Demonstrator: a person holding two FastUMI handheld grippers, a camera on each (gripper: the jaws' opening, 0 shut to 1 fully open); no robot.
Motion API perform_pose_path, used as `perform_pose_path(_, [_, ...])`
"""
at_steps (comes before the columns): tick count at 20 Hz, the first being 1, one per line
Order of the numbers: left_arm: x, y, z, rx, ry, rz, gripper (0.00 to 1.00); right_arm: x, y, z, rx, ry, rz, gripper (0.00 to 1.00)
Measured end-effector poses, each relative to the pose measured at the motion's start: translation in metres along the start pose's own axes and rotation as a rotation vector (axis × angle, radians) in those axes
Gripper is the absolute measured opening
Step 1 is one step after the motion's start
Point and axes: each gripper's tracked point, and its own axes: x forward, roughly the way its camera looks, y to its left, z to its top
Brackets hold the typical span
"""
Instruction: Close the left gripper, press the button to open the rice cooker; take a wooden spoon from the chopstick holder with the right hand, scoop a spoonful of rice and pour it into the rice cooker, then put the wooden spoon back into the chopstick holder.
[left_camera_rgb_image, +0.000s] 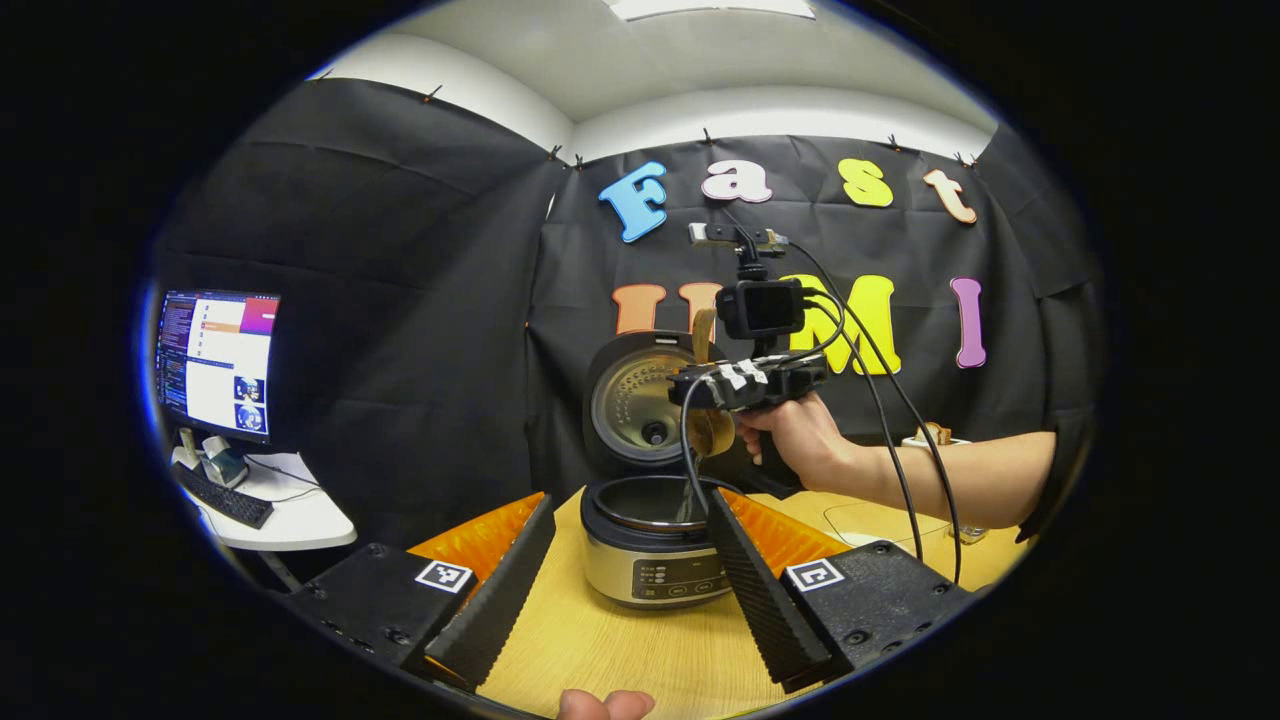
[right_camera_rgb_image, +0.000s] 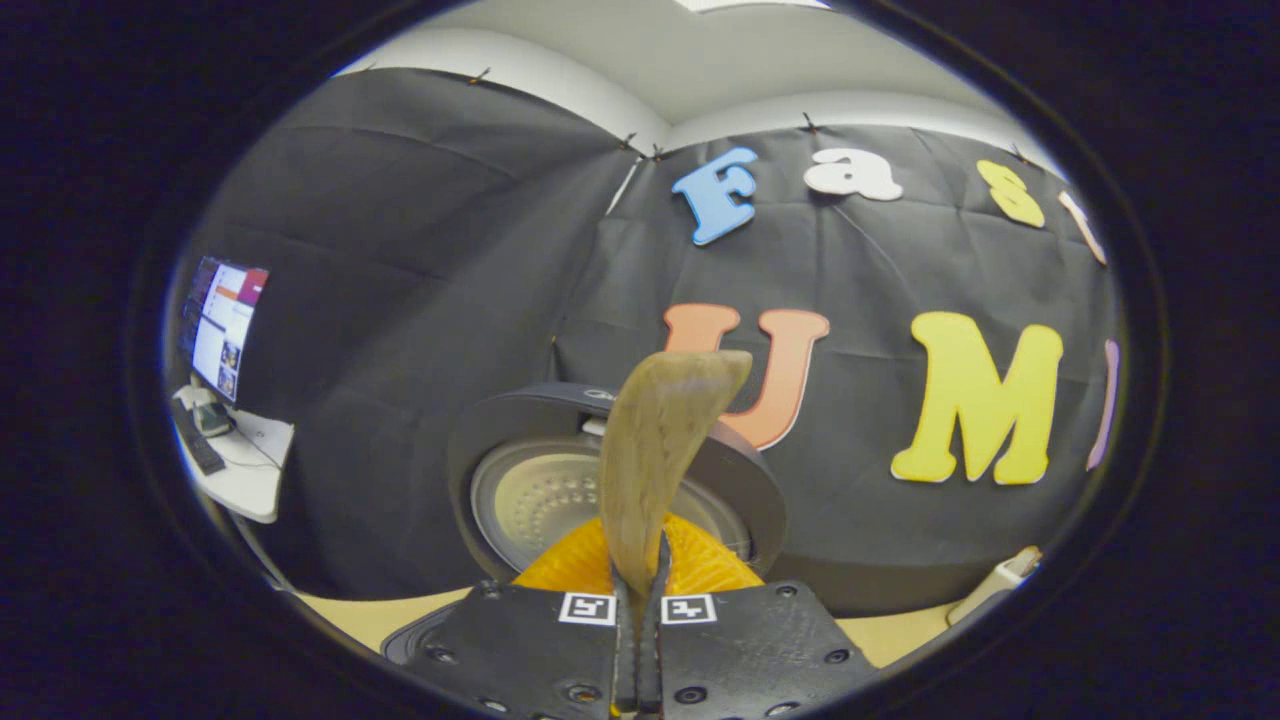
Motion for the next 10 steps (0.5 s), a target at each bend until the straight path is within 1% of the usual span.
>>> perform_pose_path(2, [-0.001,0.002,-0.001,0.000,0.006,0.006,0.98,-0.002,0.005,0.005,-0.019,-0.016,0.006,0.04])
perform_pose_path(3, [-0.001,0.003,-0.001,-0.001,0.006,0.010,0.98,-0.003,0.007,0.006,-0.032,-0.022,0.007,0.04])
perform_pose_path(4, [-0.001,0.006,0.000,-0.002,0.004,0.014,0.98,-0.004,0.009,0.006,-0.030,-0.021,0.015,0.02])
perform_pose_path(7, [-0.002,0.008,0.002,0.001,-0.003,0.030,0.98,-0.009,0.018,0.002,0.038,0.009,0.054,0.02])
perform_pose_path(10, [-0.004,0.008,0.007,0.015,-0.014,0.038,0.98,-0.016,0.014,0.004,0.111,0.022,0.075,0.02])
